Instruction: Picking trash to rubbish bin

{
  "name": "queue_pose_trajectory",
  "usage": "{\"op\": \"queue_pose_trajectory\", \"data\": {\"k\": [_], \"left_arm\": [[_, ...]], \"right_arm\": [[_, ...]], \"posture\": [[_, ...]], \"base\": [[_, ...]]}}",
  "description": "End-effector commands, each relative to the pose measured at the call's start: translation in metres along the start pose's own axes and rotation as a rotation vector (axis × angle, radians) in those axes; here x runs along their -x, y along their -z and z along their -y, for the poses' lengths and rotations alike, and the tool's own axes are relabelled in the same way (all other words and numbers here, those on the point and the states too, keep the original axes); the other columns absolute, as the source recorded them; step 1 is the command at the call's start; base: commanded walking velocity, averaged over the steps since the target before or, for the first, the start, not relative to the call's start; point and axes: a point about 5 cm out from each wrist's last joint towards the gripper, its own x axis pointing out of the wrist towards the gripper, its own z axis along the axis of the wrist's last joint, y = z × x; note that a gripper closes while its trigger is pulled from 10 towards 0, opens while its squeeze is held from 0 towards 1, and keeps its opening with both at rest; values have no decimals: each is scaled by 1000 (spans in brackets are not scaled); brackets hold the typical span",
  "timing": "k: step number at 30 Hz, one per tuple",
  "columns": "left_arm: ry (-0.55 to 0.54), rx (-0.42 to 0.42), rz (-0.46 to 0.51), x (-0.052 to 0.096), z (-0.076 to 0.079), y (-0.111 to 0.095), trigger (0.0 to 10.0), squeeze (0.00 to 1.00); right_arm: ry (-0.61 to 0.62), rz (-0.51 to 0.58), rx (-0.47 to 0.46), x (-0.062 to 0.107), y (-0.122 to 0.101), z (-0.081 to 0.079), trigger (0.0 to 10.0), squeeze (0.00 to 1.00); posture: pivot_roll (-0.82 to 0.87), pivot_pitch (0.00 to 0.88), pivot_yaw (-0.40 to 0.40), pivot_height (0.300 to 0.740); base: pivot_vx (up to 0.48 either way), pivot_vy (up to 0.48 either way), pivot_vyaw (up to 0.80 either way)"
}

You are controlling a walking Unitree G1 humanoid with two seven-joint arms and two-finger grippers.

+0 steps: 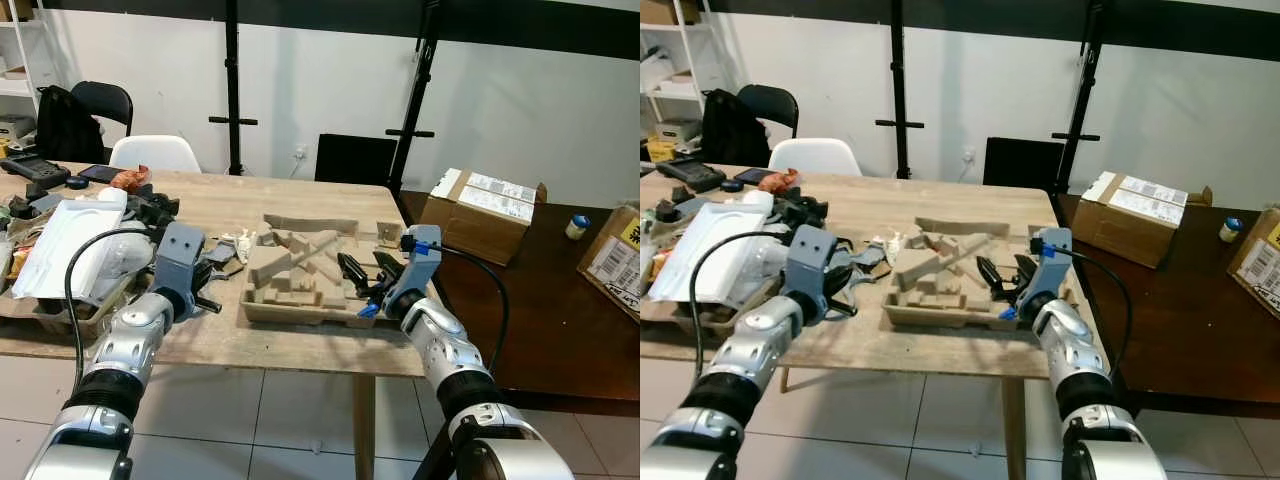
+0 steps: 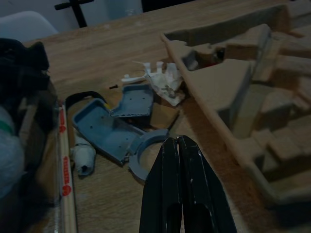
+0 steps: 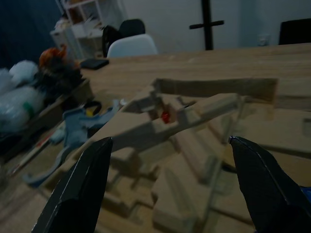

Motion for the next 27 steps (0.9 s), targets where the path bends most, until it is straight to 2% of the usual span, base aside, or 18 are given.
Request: {"op": "queue_pose_trajectory", "data": {"k": [1, 16, 27], "left_arm": [[17, -40, -6, 1, -3, -2, 10000, 0], [7, -24, -7, 2, -6, 2, 10000, 0], [23, -40, 21, 4, -6, 0, 10000, 0]], "right_arm": [[-13, -50, -1, 3, 11, -1, 10000, 0], [-21, -66, -1, 3, 15, -2, 10000, 0], [-11, -73, -12, 6, 17, 2, 10000, 0]], "posture": [[79, 0, -51, 740], [86, 0, -57, 740], [91, 0, -59, 740]], "base": [[480, 0, 0], [438, 0, 0], [0, 0, 0]]}}
